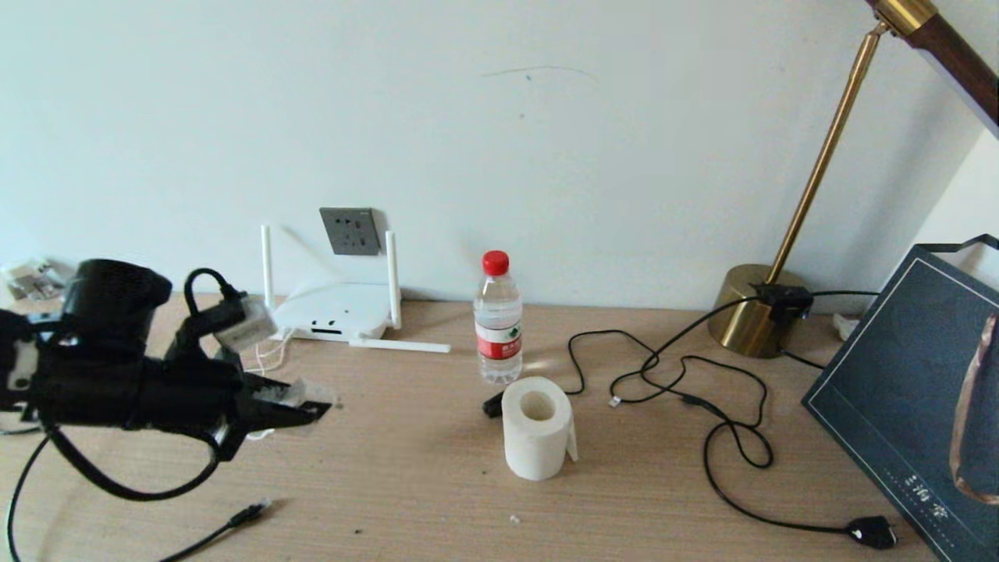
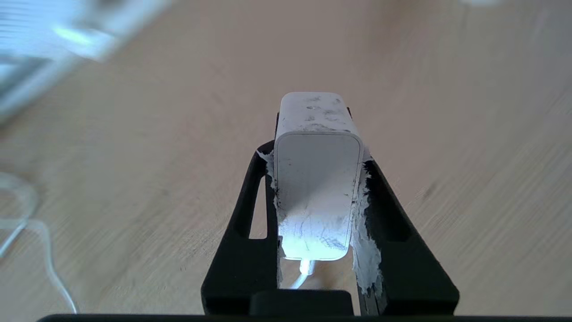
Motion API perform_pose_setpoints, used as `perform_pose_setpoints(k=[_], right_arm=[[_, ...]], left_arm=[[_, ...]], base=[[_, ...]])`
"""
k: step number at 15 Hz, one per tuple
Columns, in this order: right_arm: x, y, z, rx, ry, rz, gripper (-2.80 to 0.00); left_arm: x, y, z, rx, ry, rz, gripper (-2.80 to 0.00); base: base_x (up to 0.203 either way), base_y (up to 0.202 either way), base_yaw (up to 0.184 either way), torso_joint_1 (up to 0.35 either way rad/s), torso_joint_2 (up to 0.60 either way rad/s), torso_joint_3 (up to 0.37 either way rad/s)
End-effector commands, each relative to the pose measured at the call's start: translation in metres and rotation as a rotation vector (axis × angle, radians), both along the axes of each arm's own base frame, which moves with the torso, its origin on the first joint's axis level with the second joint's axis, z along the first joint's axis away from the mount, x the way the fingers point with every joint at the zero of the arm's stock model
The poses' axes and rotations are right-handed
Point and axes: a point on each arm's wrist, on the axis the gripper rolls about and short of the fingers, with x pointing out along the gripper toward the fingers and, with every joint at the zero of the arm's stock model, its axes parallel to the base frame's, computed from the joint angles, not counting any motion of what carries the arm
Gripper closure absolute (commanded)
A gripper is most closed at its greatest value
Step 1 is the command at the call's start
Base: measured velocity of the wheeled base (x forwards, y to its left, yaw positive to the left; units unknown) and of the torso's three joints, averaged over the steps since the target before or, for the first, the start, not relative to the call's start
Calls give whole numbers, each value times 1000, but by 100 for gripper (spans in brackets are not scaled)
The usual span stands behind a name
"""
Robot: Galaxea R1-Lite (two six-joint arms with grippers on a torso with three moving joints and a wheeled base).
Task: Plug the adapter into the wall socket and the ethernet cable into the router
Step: Plug plug into socket
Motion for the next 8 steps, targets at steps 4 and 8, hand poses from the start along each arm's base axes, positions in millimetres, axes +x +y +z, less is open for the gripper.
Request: perform_pose_setpoints(k=[4,8], right_arm=[[0,0,0,-1,2,1,0],[0,0,0,-1,2,0,0]], left_arm=[[-4,-5,25,-256,-276,410,0],[44,-18,-21,-332,-479,631,0]], base=[[0,0,0,0,0,0],[0,0,0,0,0,0]])
